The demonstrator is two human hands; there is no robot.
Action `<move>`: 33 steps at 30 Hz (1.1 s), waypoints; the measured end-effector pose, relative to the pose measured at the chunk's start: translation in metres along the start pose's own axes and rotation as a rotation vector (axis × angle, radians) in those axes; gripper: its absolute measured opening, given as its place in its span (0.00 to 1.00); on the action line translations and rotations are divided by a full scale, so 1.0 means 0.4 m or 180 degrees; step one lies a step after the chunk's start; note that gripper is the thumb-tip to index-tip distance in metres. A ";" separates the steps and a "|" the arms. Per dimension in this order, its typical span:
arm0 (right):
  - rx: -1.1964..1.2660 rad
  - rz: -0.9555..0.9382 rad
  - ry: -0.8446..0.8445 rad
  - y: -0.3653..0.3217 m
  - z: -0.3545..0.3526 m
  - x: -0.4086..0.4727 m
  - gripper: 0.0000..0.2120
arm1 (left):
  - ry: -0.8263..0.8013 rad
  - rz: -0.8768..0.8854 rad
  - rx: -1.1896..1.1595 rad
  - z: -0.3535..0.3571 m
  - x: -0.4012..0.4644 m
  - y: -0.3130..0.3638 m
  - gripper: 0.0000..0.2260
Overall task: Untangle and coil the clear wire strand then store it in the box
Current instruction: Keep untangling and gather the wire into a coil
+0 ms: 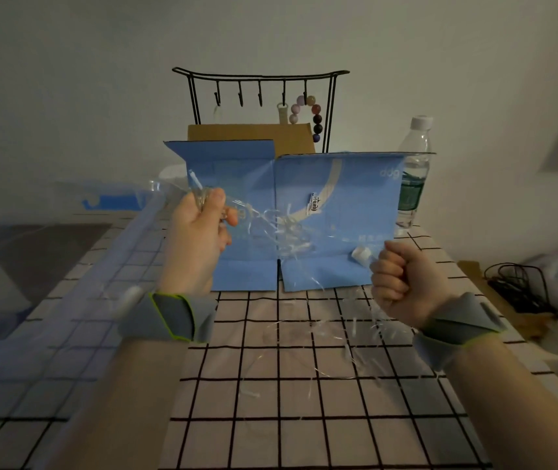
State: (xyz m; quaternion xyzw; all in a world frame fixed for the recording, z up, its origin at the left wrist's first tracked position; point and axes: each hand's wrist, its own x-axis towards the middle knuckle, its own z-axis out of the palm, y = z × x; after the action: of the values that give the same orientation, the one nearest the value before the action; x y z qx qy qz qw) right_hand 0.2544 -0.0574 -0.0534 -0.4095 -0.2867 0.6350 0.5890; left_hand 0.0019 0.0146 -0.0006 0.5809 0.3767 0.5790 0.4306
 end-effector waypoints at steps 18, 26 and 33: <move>-0.0767 -0.0653 0.0285 0.103 0.305 -0.015 0.13 | -0.0729 0.0246 -0.0280 0.021 -0.033 0.026 0.12; -0.0429 -0.1085 0.0206 0.039 0.250 -0.026 0.13 | -0.0375 0.0143 -0.0363 0.001 -0.024 -0.002 0.11; -0.0166 -0.1258 -0.0326 0.021 0.220 -0.017 0.19 | -0.0452 0.0135 -0.0352 0.014 -0.034 -0.011 0.11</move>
State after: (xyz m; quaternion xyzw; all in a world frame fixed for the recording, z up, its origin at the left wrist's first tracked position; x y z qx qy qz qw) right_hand 0.1745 -0.0550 -0.0154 -0.3276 -0.4073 0.5194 0.6760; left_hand 0.0071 0.0029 -0.0094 0.6036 0.3003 0.5653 0.4753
